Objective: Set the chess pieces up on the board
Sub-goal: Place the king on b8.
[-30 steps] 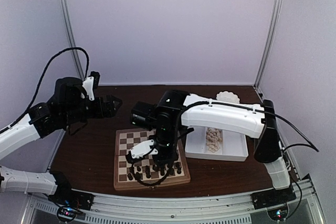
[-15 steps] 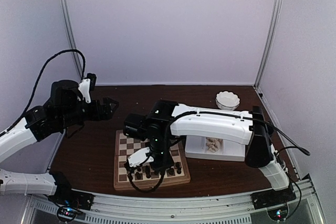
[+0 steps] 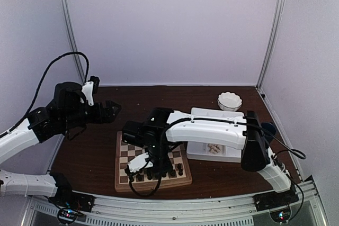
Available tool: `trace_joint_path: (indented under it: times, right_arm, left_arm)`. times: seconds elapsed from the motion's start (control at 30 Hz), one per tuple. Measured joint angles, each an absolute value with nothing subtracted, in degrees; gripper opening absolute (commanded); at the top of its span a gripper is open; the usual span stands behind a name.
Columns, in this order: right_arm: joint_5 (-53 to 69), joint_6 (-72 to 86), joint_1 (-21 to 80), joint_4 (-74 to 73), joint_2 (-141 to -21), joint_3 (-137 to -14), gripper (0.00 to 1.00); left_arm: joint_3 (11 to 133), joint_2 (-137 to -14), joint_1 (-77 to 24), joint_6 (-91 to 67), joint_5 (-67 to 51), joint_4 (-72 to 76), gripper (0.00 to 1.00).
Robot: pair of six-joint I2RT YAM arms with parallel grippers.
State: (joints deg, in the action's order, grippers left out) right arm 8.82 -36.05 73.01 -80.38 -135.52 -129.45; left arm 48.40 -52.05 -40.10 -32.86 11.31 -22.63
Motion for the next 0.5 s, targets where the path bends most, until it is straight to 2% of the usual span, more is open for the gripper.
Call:
trace_joint_path:
  times: [0.5]
  right_arm:
    - [8.23, -35.79, 73.01, -80.36, -136.59, -130.3, 0.1]
  left_arm:
    - [47.99, -52.84, -40.12, -32.91, 10.33, -22.57, 0.98]
